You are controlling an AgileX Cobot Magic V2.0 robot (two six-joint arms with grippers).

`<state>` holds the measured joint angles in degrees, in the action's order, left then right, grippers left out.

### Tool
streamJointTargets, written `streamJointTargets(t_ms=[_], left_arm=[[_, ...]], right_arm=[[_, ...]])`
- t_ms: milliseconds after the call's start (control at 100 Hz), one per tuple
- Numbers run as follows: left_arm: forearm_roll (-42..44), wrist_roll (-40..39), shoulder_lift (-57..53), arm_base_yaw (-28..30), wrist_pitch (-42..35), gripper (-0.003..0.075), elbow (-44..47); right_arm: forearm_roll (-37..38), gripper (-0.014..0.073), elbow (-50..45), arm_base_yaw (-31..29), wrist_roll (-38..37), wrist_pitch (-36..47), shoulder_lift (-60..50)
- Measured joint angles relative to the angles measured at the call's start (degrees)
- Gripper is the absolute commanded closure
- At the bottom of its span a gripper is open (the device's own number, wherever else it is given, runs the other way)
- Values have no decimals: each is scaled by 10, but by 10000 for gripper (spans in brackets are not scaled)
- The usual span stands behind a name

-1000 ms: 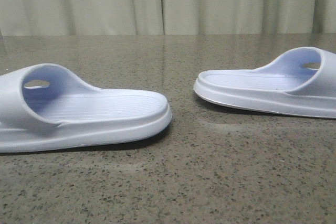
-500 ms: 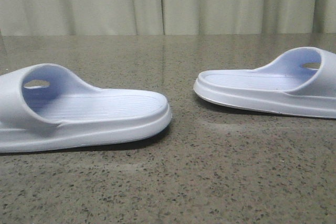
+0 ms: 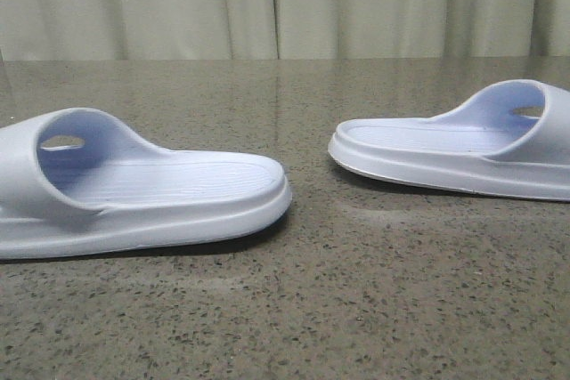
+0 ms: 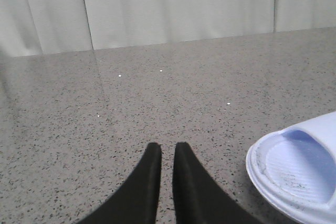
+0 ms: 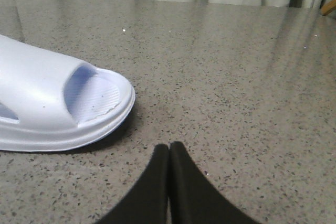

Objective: Insert blue slippers together front up

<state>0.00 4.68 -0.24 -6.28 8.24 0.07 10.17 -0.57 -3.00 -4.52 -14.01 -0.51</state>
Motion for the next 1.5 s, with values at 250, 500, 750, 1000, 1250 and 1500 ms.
streamJointTargets(t_ms=[250,500,750,1000,1250,1500], left_arm=[[0,0,0,0,-5,704,0],[0,0,0,0,-6,704,0],[-5,0,0,0,-17,704,0],[-108,0,0,0,-33,705,0],[-260,0,0,0,-52,705,-2],[-285,-1,17,0,79,705,-91]], right_arm=[[1,701,0,0,0,17,0],[1,701,0,0,0,23,0],[1,701,0,0,0,50,0],[-31,701,0,0,0,124,0],[-72,700,2,0,0,114,0],[-126,700,111,0,0,-50,0]])
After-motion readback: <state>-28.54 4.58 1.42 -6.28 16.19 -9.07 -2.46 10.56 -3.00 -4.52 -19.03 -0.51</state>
